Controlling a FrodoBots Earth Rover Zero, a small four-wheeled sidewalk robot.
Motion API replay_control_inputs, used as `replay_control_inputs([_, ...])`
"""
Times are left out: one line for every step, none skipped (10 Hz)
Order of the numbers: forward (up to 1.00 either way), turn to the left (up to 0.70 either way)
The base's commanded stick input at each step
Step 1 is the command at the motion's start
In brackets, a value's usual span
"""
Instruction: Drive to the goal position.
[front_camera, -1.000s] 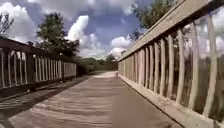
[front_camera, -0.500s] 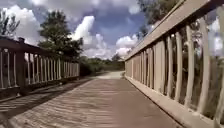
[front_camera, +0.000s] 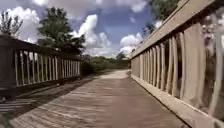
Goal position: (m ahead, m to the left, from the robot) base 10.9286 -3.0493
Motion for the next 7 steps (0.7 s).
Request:
replay_control_inputs([1.0,0.0])
replay_control_inputs([1.0,0.0])
replay_control_inputs([1.0,0.0])
replay_control_inputs([1.0,0.0])
replay_control_inputs([1.0,0.0])
replay_control_inputs([1.0,0.0])
replay_control_inputs([1.0,0.0])
